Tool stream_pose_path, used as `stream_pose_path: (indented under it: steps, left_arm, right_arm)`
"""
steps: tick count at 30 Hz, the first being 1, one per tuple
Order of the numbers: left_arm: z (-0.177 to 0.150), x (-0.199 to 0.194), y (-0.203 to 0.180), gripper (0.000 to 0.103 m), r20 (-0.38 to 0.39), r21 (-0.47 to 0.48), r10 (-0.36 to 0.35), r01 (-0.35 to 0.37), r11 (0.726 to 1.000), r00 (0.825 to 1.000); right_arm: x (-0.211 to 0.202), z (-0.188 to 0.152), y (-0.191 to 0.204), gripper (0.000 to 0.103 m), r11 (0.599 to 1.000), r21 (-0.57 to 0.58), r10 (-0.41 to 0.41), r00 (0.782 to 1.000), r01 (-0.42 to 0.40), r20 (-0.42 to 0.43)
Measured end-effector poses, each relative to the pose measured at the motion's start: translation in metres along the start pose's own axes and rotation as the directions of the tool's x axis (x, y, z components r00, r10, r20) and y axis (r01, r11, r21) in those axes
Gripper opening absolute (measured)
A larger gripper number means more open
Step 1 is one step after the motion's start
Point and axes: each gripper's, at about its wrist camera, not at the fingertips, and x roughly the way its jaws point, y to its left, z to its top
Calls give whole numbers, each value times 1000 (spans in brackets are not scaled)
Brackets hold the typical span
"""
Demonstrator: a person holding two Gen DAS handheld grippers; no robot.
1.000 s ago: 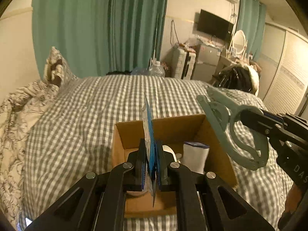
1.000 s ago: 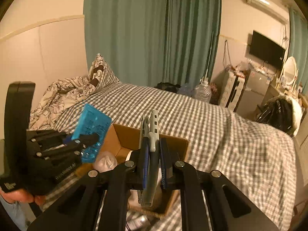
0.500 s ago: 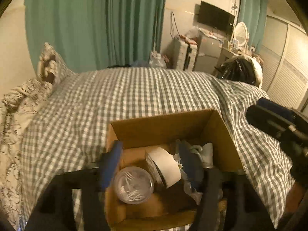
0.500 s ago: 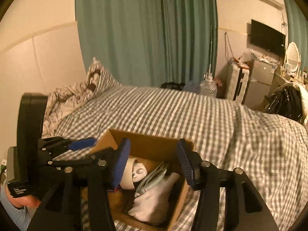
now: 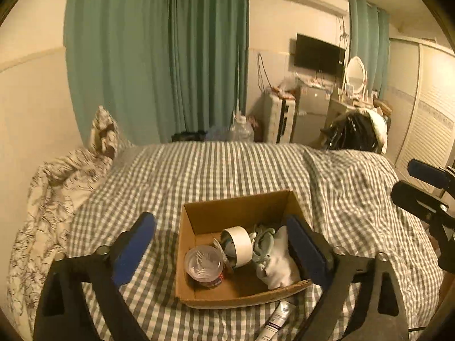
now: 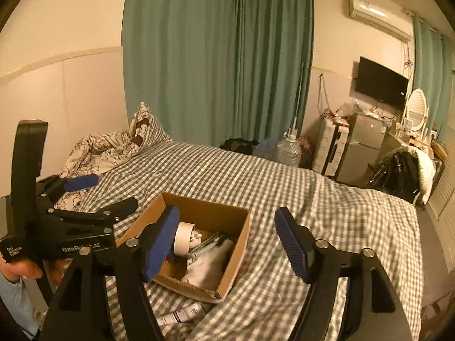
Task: Organize objects
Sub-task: 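Grasp the white BOP toothpaste tube with the left tool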
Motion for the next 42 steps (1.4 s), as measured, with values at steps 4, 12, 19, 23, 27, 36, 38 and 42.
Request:
stream_pose_path:
  steps: [4,12,19,23,27,36,38,42]
  left_arm:
    - [-5,-24,-8,100,29,9,-8,8,1000,1000]
    - [-50,-26,-10,101,-5,-7,1,-1,1000,1000]
    - [-110,19,-4,101,-137,-58,16,-24,998,991]
    - [-143,44,-8,101,-200,-46,25,-34,998,980]
    - [-169,67,-19,101,-259,-8,22,-25,1000,966]
    - [-208,100,-56,81,-357,77,-53,86,993,933]
    - [-216,105,-65,78,-372,90,-73,114,989,925]
    - [-229,111,-75,40,-419,80,-139,189,979,898]
  right_arm:
    - [-27,-4,-2,87,1000,5,-22,1000,22,22]
    - [-36,-45,5,91,999,9,-45,999,45,-31]
    - [9,-107,20,91,999,-11,-51,985,50,-166]
    - [40,-135,22,91,998,-7,-58,966,58,-253]
    - [63,-154,19,91,998,19,-49,949,58,-311]
    - [88,-178,13,91,995,25,-74,912,91,-403]
    - [92,-181,12,91,994,32,-79,905,102,-419]
    - [90,-183,8,91,992,51,-81,904,113,-419]
